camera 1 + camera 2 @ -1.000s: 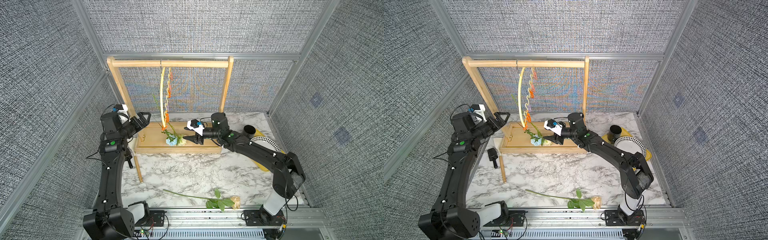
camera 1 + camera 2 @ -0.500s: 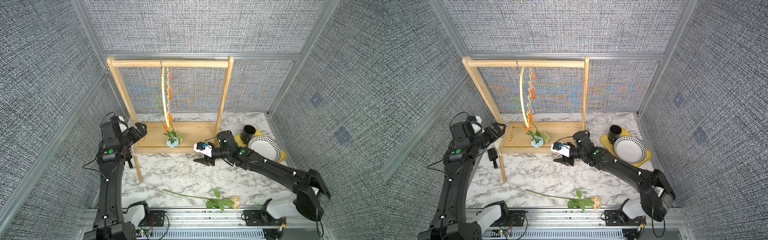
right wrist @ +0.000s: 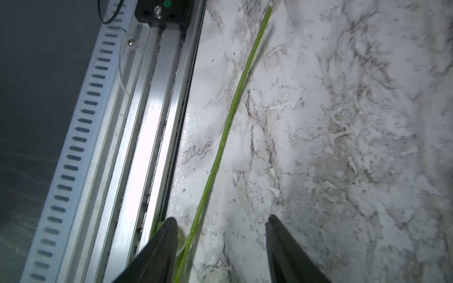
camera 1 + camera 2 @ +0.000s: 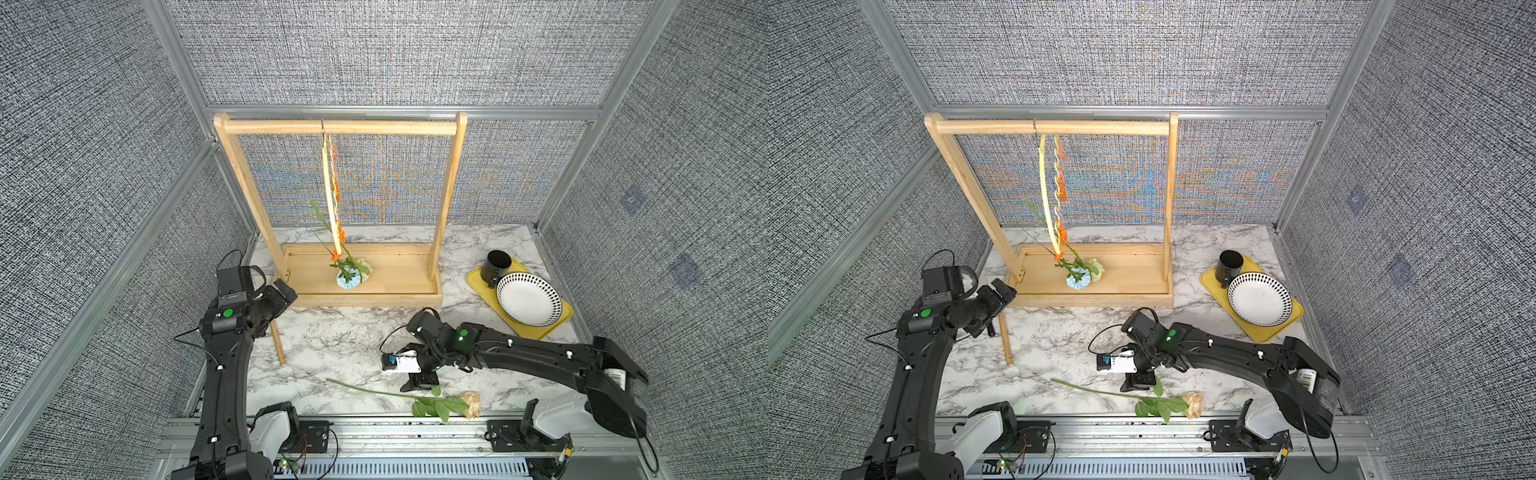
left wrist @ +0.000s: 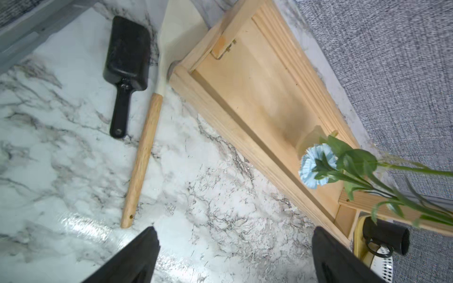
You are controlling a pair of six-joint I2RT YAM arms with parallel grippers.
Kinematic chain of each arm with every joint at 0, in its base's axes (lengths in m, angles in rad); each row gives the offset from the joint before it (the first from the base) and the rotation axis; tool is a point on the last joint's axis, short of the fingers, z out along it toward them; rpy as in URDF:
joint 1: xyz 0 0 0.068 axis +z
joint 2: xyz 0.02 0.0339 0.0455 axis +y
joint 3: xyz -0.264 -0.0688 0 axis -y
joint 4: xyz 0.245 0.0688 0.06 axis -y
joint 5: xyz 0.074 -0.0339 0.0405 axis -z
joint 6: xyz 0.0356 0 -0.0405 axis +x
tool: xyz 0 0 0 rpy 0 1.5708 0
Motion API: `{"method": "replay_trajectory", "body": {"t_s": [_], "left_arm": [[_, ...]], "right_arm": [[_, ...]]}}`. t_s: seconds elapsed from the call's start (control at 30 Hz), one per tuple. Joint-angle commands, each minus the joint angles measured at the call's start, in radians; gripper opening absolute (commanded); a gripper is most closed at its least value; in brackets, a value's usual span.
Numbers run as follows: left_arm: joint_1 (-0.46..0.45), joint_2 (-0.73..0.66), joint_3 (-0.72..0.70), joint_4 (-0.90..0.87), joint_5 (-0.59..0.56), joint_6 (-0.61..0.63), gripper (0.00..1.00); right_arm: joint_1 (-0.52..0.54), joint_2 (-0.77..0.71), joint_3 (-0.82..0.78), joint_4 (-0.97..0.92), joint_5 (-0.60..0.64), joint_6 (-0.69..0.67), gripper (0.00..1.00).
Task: Dry the flowers on a clothes hanger
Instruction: Pick up the flower at the center of the board.
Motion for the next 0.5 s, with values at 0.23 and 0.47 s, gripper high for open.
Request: {"method": "replay_trajectory", "body": {"t_s": [0.23, 0.47], "left_arm": [[0.002, 0.005, -0.002, -0.21, -0.267, -0.197, 1.0], [0.002, 0.014, -0.01, -0.235, -0.271, -0.218, 1.0]], "right_arm": [[0.067, 0.157, 0.05, -0.145, 0.148, -0.107, 0.57], [0.089, 0.217, 0.061, -0.173, 0.193, -0.125, 0.52]]}}
